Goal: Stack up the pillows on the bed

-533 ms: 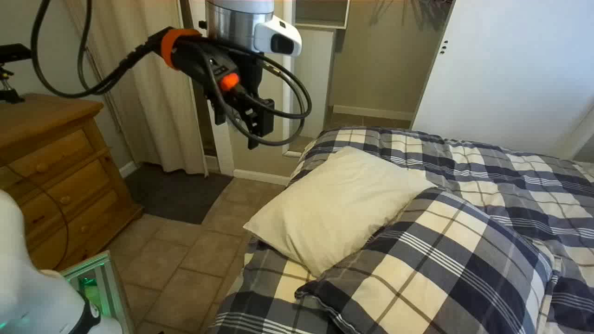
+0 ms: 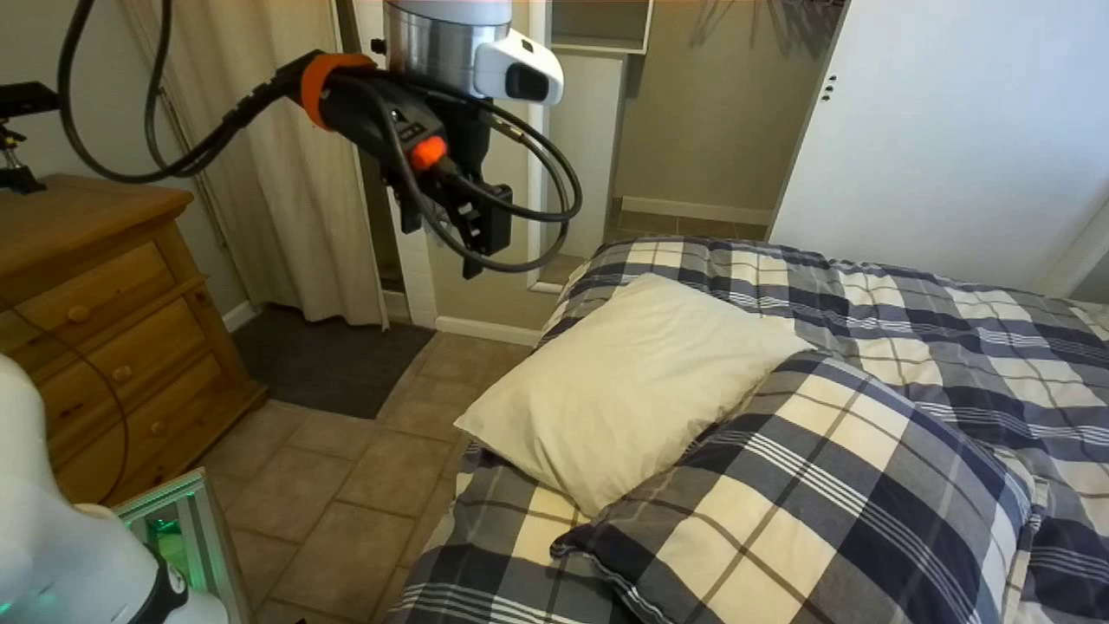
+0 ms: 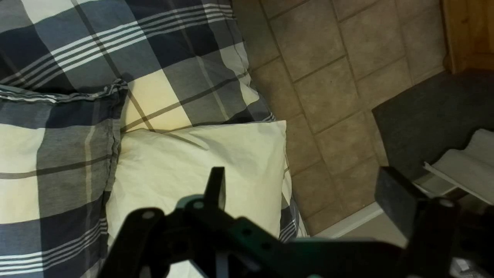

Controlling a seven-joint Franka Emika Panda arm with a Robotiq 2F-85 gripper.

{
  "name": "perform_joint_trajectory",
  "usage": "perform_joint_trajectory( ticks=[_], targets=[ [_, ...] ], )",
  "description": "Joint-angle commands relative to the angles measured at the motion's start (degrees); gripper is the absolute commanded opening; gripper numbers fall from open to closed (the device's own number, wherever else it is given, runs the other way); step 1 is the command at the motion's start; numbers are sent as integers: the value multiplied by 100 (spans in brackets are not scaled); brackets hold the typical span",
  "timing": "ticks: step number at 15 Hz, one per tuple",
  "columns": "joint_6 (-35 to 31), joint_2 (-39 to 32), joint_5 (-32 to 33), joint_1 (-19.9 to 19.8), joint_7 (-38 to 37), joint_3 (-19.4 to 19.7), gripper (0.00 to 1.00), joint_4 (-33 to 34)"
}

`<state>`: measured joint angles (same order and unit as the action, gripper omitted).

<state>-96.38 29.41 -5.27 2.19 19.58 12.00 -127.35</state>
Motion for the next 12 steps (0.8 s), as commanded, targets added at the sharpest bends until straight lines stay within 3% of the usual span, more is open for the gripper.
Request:
perform_joint_trajectory(
  ticks=[1,9,12],
  targets=[
    [-23,-174,-52,-204,2,-26,100,145],
    [-1891,-1102,1678,-1037,-120,63,100,493],
    [-2681,-1666,2024,-1206,-144,130,100,681]
  ],
)
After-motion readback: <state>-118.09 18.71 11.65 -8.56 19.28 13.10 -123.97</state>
